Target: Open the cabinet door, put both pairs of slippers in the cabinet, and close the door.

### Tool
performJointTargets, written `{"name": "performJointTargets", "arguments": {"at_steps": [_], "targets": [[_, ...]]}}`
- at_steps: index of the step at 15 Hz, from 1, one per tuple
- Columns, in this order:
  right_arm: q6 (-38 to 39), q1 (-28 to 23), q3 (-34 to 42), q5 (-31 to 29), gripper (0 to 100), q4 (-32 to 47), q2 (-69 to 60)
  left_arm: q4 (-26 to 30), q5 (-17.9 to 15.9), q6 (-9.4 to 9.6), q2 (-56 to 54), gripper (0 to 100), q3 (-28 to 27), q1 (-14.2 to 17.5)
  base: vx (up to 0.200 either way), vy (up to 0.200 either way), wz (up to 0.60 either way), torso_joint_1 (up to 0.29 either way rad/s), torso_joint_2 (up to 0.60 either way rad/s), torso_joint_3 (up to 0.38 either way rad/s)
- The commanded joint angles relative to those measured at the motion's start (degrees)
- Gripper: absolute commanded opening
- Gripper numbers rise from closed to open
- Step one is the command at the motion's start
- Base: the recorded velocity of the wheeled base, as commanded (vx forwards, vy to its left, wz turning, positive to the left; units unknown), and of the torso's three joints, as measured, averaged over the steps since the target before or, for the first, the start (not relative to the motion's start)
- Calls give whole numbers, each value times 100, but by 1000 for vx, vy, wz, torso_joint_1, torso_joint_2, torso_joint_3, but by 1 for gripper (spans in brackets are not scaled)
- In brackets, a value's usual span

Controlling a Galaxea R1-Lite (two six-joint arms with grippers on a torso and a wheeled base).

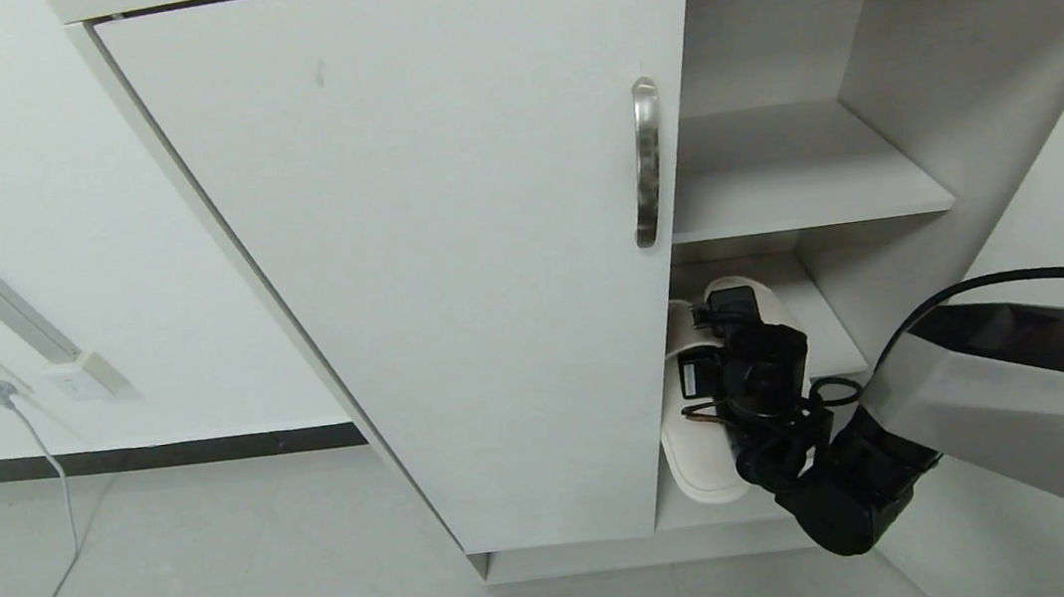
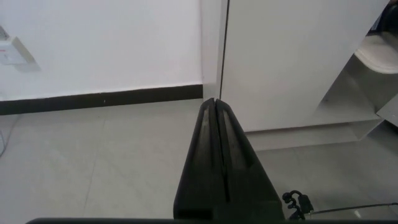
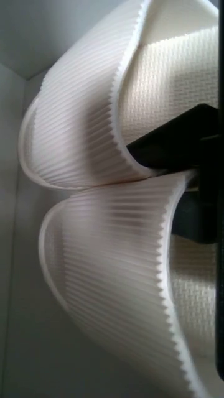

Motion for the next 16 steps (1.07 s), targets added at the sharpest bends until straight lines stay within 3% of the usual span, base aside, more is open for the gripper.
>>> {"name": "performJointTargets", "arguments": {"at_steps": [1,10,16], "targets": [[-4,3,-1,-3,0,-2,-17,0,5,-2,9,0,1,-1,0,-200,0,-2,2,2],[-4,-208,-485,226,0,24,405,0,5,-37,9,0,1,-1,0,-22,0,-1,0,0],[22,-612,-1566,463,0,1062,624,0,5,-37,9,0,1,-1,0,0,0,0,0,0]]}}
